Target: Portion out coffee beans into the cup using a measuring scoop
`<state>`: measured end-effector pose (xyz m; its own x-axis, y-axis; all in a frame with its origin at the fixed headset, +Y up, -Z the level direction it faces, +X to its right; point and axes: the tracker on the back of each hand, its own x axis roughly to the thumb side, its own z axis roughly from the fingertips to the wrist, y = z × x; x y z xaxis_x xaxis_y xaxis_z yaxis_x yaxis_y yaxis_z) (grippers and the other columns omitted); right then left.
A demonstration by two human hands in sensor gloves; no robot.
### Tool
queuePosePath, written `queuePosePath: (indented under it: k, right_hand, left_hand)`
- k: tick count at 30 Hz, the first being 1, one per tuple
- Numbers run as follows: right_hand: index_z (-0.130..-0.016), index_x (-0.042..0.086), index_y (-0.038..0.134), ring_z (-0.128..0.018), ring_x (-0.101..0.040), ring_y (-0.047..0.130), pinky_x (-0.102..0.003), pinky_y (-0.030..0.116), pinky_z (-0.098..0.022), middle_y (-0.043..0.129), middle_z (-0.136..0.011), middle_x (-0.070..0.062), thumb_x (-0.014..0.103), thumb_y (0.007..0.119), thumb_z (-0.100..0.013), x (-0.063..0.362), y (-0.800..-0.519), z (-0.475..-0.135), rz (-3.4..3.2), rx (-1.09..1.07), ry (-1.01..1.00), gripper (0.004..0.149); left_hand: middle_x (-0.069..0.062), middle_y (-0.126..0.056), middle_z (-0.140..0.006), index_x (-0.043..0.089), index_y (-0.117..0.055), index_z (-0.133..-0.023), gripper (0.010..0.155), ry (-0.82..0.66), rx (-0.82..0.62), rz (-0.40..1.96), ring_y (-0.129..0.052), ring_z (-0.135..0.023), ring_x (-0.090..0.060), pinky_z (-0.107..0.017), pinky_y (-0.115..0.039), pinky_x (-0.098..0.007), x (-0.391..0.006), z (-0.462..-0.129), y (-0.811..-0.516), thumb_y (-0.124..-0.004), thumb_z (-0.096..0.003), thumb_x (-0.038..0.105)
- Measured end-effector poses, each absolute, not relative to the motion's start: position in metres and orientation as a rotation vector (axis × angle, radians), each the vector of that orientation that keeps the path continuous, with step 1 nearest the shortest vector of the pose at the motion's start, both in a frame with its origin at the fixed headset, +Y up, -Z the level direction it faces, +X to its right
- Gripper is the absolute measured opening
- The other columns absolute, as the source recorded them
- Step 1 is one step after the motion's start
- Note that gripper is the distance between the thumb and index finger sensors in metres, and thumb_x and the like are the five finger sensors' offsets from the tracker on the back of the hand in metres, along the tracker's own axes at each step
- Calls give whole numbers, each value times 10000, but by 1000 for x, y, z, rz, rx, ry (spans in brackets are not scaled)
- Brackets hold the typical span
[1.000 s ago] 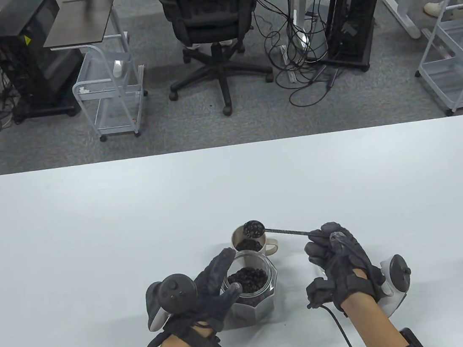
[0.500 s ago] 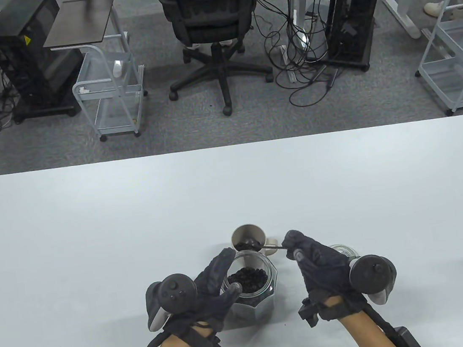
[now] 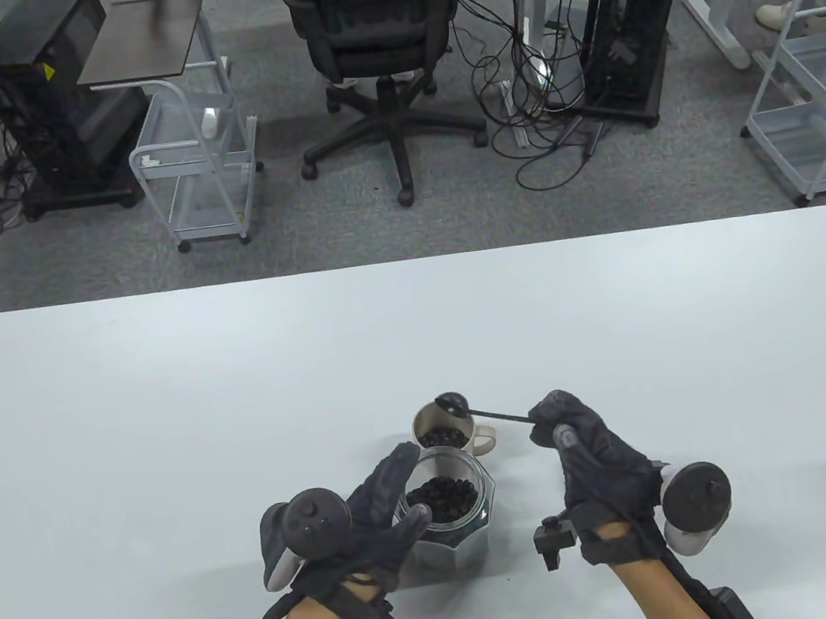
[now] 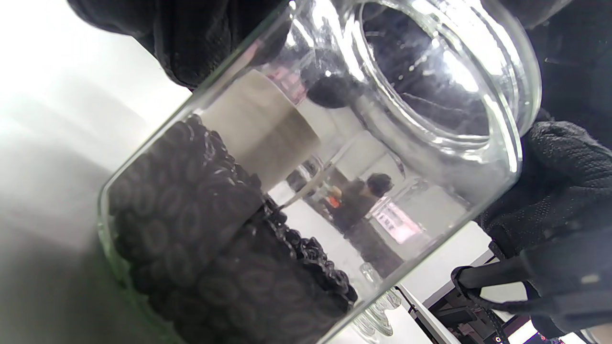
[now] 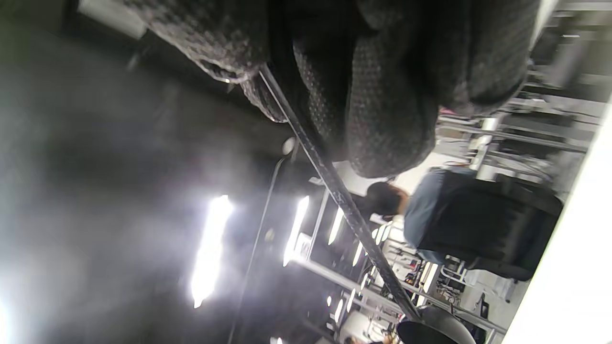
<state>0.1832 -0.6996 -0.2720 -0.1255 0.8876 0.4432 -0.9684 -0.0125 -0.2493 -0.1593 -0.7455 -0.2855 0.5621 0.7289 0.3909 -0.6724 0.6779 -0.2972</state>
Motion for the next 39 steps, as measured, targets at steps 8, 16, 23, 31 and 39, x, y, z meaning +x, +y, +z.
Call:
queuePosePath:
  k: [8, 16, 23, 31, 39]
  right_hand:
    - [-936, 123, 712, -579, -449, 974, -578, 758, -471, 829, -825, -232, 296, 711, -537, 204, -727, -275, 1195, -119, -389, 435]
    - [-916, 119, 700, -531, -403, 966, -556, 754, -462, 835, -761, -211, 327, 667, -548, 205, -730, -275, 1115, -87, -364, 423]
    - [-886, 127, 724, -453, -366, 969, -533, 765, -424, 858, -707, -195, 333, 667, -541, 196, -699, -269, 1427, 171, -516, 406]
    - [-872, 139, 763, -441, -384, 969, -552, 757, -421, 872, -696, -203, 324, 696, -522, 164, -673, -256, 1712, 473, -647, 402]
    - [-869, 140, 782, -429, -397, 965, -560, 750, -417, 878, -692, -212, 311, 720, -512, 143, -669, -256, 1815, 609, -581, 400]
  left_hand:
    - [-240, -487, -1155, 331, -298, -1145, 830, -515, -119, 829, -678, -970, -560, -658, -513, -721, -159, -285, -746, -524, -465, 749]
    - [-242, -486, -1155, 332, -297, -1145, 829, -515, -120, 829, -680, -968, -562, -658, -513, -721, -159, -285, -746, -524, -466, 749]
    - [-240, -487, -1156, 334, -296, -1145, 830, -515, -120, 830, -680, -969, -562, -656, -514, -722, -159, -286, -746, -524, -465, 750]
    - [-240, -489, -1155, 334, -296, -1145, 830, -515, -120, 830, -680, -968, -562, -658, -512, -721, -159, -286, -746, -523, -465, 751]
    - [-238, -487, -1156, 334, -295, -1145, 830, -515, -120, 830, -680, -970, -560, -658, -512, -721, -159, -286, -746, -523, -465, 751]
